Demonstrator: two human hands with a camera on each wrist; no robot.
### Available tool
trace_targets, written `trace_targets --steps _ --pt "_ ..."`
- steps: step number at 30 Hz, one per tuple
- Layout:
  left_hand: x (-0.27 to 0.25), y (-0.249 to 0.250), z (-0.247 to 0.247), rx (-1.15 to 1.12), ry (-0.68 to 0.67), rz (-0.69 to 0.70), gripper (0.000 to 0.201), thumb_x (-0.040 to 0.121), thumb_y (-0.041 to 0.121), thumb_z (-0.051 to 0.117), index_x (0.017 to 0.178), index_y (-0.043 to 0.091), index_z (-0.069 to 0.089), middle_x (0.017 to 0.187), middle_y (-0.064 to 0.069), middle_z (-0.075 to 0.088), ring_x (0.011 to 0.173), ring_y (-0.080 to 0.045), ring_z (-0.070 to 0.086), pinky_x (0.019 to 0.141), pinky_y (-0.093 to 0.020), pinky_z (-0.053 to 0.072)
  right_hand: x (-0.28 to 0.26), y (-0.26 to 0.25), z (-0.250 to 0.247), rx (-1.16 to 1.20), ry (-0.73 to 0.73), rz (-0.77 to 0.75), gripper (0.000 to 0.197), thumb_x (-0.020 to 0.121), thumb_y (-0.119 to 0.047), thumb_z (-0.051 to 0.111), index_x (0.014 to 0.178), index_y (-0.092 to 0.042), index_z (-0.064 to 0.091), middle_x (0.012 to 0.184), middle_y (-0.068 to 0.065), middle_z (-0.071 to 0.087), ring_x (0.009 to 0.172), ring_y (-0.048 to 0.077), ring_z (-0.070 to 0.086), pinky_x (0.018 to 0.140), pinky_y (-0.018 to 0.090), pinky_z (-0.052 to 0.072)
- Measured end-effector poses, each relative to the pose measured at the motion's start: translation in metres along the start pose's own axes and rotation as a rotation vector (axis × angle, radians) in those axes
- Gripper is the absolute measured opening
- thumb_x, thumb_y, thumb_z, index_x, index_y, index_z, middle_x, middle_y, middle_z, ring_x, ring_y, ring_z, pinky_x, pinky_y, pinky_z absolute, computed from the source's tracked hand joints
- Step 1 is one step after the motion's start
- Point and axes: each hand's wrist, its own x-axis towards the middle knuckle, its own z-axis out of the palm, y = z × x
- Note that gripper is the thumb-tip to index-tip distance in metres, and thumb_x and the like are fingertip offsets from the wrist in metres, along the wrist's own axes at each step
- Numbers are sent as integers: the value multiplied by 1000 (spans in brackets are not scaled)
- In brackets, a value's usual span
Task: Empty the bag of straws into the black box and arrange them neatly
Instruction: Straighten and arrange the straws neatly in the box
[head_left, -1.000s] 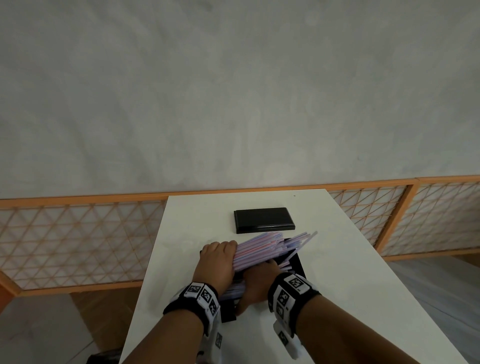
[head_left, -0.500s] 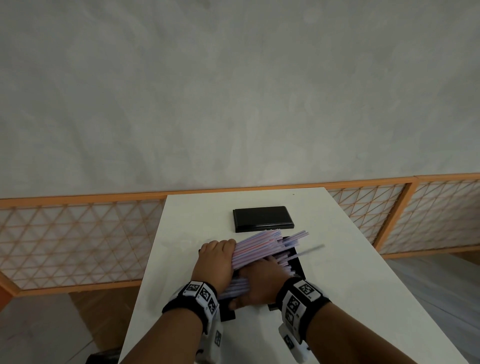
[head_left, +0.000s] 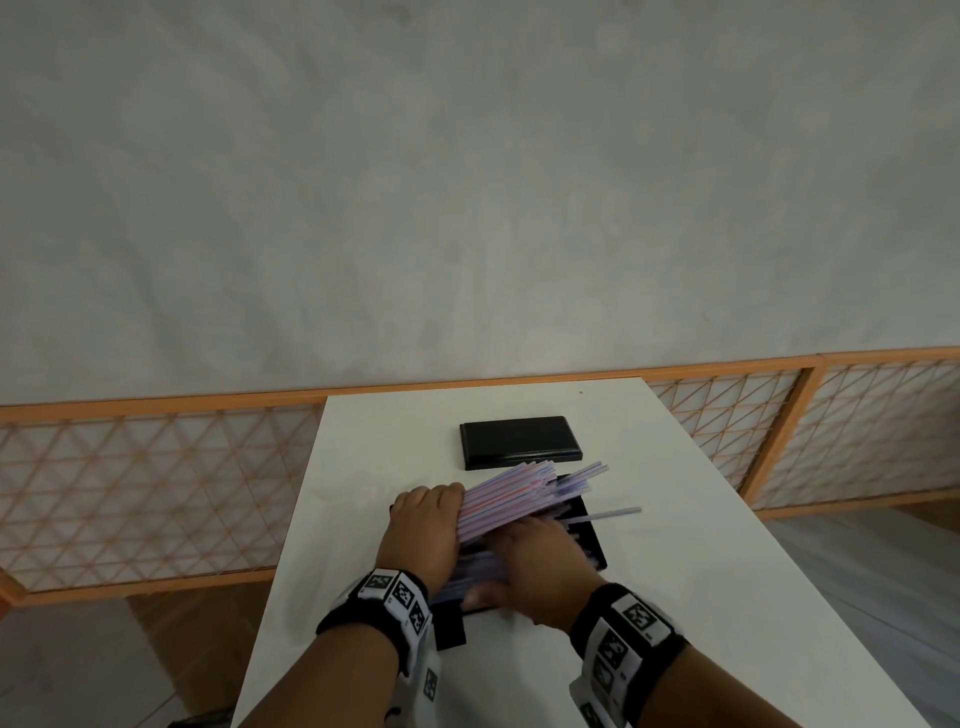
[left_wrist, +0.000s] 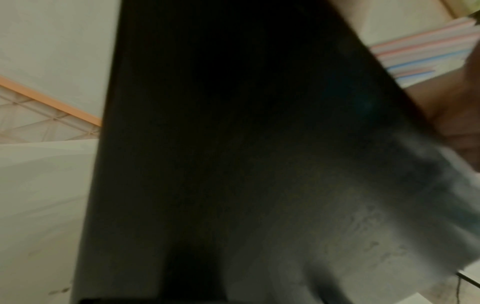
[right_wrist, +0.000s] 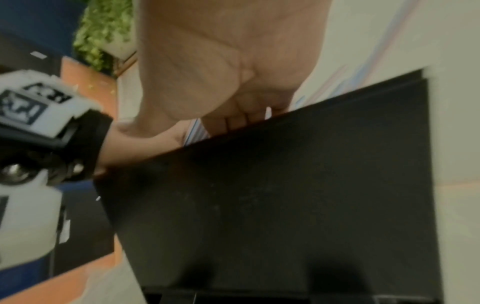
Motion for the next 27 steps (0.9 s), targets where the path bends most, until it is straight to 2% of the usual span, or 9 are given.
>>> trace_targets --steps 3,5,7,9,12,18,22,25,27 --pt "0 0 0 1 -7 -6 45 53 12 75 96 15 61 79 0 65 69 -22 60 66 -36 50 -15 12 -9 -36 333 69 43 82 -56 40 90 -25 69 93 -4 68 91 21 62 77 35 46" --pt "0 0 -1 2 -9 2 47 50 12 76 94 16 62 77 1 65 68 -20 60 66 -35 50 -28 28 -13 -108 536 255 14 76 -33 59 82 -24 67 95 -2 66 90 24 61 74 37 44" --pt "0 1 -2 6 -4 12 48 48 13 77 93 16 62 76 2 64 66 -19 60 65 -34 50 -38 42 -20 -149 476 493 31 67 -28 72 97 -24 68 111 4 64 99 29 60 80 42 46" --pt "0 1 -2 2 0 13 48 47 13 77 92 16 62 75 2 64 66 -19 60 65 -34 50 -43 56 -23 -91 297 626 35 77 -32 67 110 -22 61 113 7 63 100 31 60 78 38 46" --pt "-1 0 -1 -8 -3 12 47 48 13 78 92 15 63 76 1 64 66 -20 60 65 -34 50 -42 70 -25 25 102 525 21 95 -29 46 106 -17 60 103 6 61 99 26 58 74 29 39" --pt "-1 1 -2 -22 -17 2 46 51 11 75 95 15 62 79 0 65 70 -21 61 68 -35 49 -38 72 -37 46 90 306 23 89 -26 49 102 -22 69 103 1 62 100 21 56 85 30 44" --pt "-1 1 -4 -55 -62 -16 44 56 10 72 98 14 62 84 -2 65 75 -24 61 74 -37 48 -25 42 -15 122 201 235 52 77 -38 30 118 -19 56 112 5 60 98 30 57 81 40 44" --pt "-3 2 -6 -63 -83 -32 43 59 10 69 101 13 62 87 -4 65 79 -26 61 77 -39 47 -23 34 3 89 391 323 34 75 -34 39 104 -21 52 98 4 62 82 28 60 69 38 45" --pt "-3 2 -6 -71 -82 -41 44 63 10 67 106 12 61 96 -6 65 87 -28 61 83 -40 44 -26 33 8 167 596 377 27 74 -30 42 92 -14 55 95 6 59 83 29 55 73 36 38"
